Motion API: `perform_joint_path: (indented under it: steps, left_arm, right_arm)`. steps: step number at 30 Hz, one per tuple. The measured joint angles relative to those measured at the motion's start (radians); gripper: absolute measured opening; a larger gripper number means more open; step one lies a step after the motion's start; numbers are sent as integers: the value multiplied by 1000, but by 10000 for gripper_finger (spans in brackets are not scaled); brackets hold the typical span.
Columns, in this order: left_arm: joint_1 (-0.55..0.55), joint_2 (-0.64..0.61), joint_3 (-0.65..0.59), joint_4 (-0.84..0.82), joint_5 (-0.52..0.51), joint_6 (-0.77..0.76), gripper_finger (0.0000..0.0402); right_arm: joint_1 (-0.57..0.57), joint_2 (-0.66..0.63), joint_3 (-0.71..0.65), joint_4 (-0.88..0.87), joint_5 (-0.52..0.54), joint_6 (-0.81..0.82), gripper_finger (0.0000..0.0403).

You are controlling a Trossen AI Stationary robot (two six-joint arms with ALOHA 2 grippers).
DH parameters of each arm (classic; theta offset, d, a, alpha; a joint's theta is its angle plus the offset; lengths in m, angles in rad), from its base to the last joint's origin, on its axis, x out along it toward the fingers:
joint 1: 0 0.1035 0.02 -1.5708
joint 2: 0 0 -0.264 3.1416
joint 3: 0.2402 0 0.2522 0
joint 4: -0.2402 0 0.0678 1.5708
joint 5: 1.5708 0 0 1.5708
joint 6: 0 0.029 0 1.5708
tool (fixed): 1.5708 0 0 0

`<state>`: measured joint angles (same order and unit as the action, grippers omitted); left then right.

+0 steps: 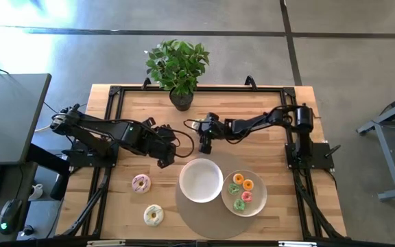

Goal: Pick & Place donuts
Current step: Put the big light green doughnut on the white plate

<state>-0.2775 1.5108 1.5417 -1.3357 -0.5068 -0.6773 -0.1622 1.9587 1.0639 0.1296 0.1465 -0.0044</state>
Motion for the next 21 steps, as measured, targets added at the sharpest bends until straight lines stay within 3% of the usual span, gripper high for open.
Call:
perform_joint_path:
  steps: [3, 7, 11, 21]
  left_arm:
    - [0, 0, 0, 0, -1, 21, 172]
    - [0, 0, 0, 1, 0, 44, 172]
    - [0, 0, 0, 1, -1, 53, 172]
    - [1, 0, 0, 2, -1, 71, 172]
  right_arm:
    - [-17, -1, -19, 11, 38, -7, 188]
    - [-35, -1, -20, 16, -8, -44, 188]
    - [-34, -1, -20, 19, 21, -82, 173]
    - [-35, -1, -20, 15, 44, -81, 11]
